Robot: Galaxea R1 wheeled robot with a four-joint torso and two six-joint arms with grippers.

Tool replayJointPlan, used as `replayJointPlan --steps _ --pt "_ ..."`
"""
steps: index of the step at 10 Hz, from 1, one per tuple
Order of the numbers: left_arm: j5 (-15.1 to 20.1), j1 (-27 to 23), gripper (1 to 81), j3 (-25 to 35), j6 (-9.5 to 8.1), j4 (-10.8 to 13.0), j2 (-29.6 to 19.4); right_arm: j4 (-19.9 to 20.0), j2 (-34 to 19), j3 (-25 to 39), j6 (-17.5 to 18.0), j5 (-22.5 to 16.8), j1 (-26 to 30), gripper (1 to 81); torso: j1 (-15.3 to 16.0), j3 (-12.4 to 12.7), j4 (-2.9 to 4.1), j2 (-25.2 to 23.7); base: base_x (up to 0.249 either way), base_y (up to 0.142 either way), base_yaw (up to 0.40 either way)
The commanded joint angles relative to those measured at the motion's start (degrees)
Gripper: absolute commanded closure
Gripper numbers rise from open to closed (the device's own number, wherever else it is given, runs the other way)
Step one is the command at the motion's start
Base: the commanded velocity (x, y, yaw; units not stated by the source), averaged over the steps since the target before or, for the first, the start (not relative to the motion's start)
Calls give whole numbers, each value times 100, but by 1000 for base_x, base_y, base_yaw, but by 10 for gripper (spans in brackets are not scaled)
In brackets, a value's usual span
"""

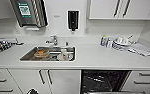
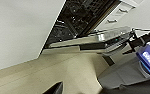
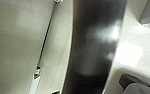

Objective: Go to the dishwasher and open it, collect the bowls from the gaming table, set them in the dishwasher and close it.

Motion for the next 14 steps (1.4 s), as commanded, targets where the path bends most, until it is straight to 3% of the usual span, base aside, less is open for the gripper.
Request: replayJointPlan --steps 1,4,6,14 --pt "155 -579 10 144 10 -33 -206 153 -194 -44 100 -812 159 10 0 0 0 0 -83 0 0" --pt "173 -544 10 144 1 -16 -127 153 -18 -61 100 -390 -149 10 6 -4 0 2 -86 0 0" --pt "375 -552 10 135 1 -7 -39 153 175 -193 100 -74 -412 10 9 -6 0 2 -87 0 0" --pt "401 -289 10 -189 27 -7 173 83 975 -1046 -75 137 -852 10 11 -9 0 2 -89 0 0"
